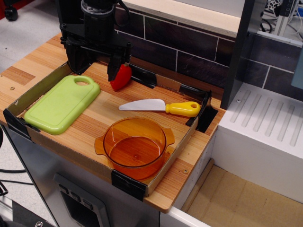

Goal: Put knife on cutting board

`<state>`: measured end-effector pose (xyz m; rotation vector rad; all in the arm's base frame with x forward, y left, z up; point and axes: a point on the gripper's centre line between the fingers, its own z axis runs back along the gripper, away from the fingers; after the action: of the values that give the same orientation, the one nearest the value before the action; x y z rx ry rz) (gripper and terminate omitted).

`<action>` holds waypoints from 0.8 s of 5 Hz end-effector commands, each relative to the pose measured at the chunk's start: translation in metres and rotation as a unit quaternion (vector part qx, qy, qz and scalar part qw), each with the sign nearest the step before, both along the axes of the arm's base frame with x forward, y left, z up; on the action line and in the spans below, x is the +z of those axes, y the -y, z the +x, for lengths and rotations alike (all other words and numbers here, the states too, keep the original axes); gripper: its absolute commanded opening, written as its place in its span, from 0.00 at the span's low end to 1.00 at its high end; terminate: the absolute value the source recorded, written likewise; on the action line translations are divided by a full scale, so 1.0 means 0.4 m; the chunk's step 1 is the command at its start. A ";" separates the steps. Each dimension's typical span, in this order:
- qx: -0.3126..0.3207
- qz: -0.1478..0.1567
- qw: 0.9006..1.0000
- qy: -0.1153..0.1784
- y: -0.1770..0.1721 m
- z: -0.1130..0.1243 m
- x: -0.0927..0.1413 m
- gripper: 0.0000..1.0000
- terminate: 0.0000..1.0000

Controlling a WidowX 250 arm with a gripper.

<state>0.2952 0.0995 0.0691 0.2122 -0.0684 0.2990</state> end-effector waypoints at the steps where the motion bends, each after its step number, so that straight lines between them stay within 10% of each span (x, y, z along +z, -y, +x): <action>1: 0.000 0.000 1.000 0.000 0.000 0.000 0.000 1.00 0.00; 2: -0.123 0.019 0.991 0.053 0.049 0.000 -0.028 1.00 0.00; 4: -0.354 0.017 0.928 0.117 0.116 -0.021 0.002 1.00 0.00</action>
<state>0.2839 0.0487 0.0572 0.1495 -0.3302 -0.4059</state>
